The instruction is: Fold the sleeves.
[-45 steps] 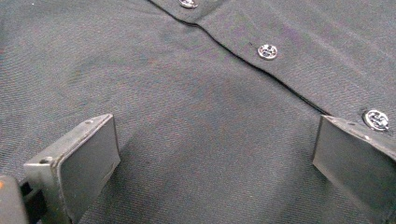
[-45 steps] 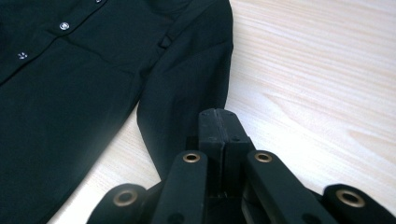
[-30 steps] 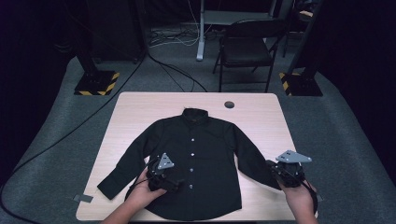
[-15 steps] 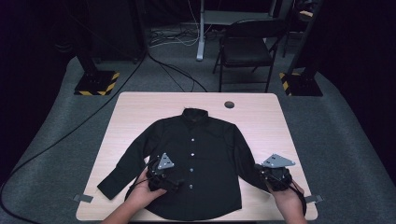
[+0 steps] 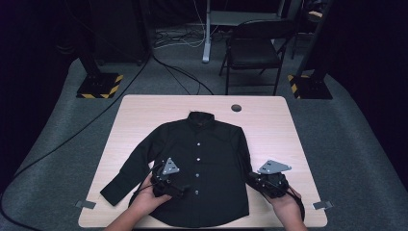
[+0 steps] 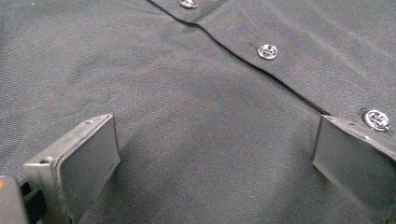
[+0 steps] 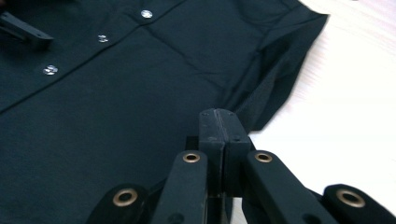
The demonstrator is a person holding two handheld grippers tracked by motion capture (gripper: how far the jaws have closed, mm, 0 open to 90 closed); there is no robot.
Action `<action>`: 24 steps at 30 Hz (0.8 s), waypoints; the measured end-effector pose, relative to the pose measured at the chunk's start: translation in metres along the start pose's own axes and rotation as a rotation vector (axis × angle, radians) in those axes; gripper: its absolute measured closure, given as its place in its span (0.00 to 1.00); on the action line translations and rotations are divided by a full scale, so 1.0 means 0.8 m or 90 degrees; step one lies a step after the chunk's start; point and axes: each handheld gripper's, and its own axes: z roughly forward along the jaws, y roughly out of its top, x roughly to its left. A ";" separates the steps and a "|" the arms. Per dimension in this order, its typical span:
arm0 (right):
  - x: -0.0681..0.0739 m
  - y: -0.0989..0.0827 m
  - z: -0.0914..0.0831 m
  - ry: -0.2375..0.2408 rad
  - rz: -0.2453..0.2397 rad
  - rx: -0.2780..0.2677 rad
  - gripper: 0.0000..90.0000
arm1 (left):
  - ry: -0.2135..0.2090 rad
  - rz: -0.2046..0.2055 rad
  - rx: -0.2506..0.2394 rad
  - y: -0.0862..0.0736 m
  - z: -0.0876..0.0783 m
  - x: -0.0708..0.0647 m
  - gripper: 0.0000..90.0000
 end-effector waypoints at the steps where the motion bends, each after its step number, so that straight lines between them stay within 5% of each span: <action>1: 0.001 0.001 0.002 0.007 0.000 0.001 1.00 | 0.000 0.000 0.000 0.000 0.000 0.000 0.00; 24: 0.026 0.021 0.051 0.123 0.015 0.016 1.00 | 0.000 0.000 0.000 0.000 0.000 0.000 0.00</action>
